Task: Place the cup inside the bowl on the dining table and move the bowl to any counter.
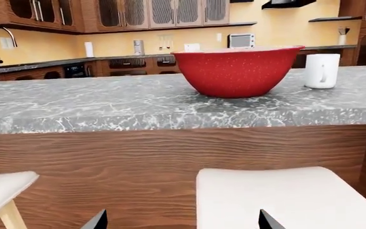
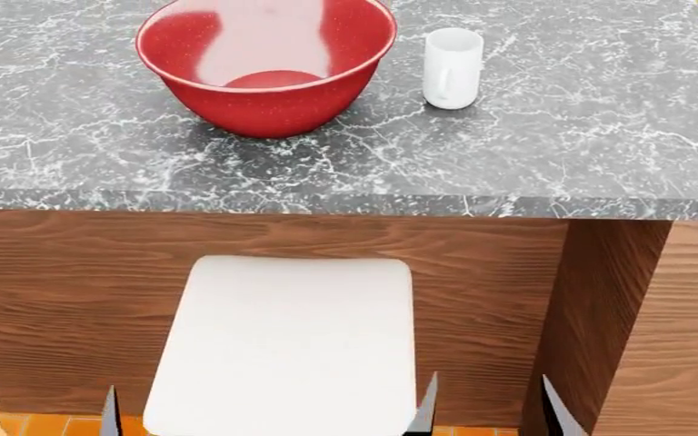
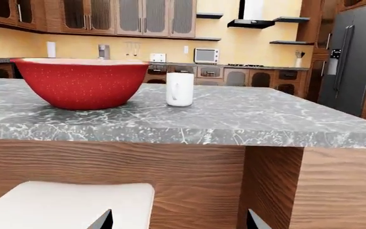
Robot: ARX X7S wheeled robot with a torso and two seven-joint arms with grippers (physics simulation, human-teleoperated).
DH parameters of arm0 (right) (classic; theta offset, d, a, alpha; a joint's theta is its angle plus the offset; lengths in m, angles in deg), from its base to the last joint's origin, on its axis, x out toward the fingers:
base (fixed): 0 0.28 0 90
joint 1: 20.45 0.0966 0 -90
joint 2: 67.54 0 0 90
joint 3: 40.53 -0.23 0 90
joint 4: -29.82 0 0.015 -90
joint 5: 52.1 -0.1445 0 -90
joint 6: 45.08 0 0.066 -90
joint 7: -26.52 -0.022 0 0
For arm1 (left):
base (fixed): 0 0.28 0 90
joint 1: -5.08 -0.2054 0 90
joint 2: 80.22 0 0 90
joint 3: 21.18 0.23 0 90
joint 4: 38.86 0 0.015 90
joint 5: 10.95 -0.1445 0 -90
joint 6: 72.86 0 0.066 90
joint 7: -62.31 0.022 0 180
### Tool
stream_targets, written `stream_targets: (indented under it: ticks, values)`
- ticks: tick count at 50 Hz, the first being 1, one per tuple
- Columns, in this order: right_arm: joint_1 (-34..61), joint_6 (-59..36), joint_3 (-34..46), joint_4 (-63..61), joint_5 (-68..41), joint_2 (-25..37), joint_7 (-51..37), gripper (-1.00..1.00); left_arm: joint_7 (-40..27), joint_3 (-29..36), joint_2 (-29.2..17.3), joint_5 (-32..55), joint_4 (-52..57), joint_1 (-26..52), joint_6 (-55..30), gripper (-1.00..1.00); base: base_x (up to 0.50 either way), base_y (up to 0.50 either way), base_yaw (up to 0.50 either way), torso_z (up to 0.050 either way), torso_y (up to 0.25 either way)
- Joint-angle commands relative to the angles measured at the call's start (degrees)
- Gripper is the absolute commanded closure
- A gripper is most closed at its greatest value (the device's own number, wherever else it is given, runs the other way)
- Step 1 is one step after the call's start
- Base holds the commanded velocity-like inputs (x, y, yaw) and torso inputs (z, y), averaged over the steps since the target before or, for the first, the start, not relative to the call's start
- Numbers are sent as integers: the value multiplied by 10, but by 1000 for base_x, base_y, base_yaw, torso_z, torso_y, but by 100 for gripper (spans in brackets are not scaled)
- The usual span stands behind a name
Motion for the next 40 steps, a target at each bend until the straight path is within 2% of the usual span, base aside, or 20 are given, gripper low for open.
stream_targets:
  ticks: [1,4,6,8,9,14,17,18,21,25,30,40]
  values:
    - [59,-193,-26,-178,2,42,7,-100,38,14,-29,3,155,68,-203,-100,0,0,0,0,0]
    - [102,-253,-42,-216,-26,51,23,-100,45,18,-44,3,179,110,-270,-100,0,0,0,0,0]
    - [149,-323,-35,-248,-18,75,28,-100,49,0,-47,18,194,151,-322,-100,0,0,0,0,0]
    - [168,-350,-39,-263,-25,80,31,-100,52,-14,-47,31,201,168,-349,-100,0,0,0,0,0]
    - [204,-397,-50,-284,-32,89,34,-100,58,-42,-51,53,216,209,-401,-100,0,0,0,0,0]
    - [288,-517,-52,-310,-49,116,51,-100,60,-43,-74,55,217,267,-468,-100,0,0,0,0,0]
    - [318,-558,-75,-315,-73,113,65,-100,65,-51,-75,67,223,290,-506,-100,0,0,0,0,0]
    - [335,-579,-105,-313,-94,98,73,-100,77,-71,-70,89,225,308,-545,-100,0,0,0,0,0]
    - [368,-645,-105,-314,-104,118,80,-100,75,-62,-89,81,216,332,-553,-100,0,0,0,0,0]
    - [378,-679,-135,-335,-108,126,78,-100,81,-83,-91,94,220,349,-585,-100,0,0,0,0,0]
    - [363,-679,-142,-347,-108,126,76,-100,80,-95,-99,94,221,351,-590,-100,159,0,0,0,0]
    - [357,-700,-169,-365,-124,113,82,-100,77,-91,-96,96,232,331,-591,-100,496,0,0,0,0]
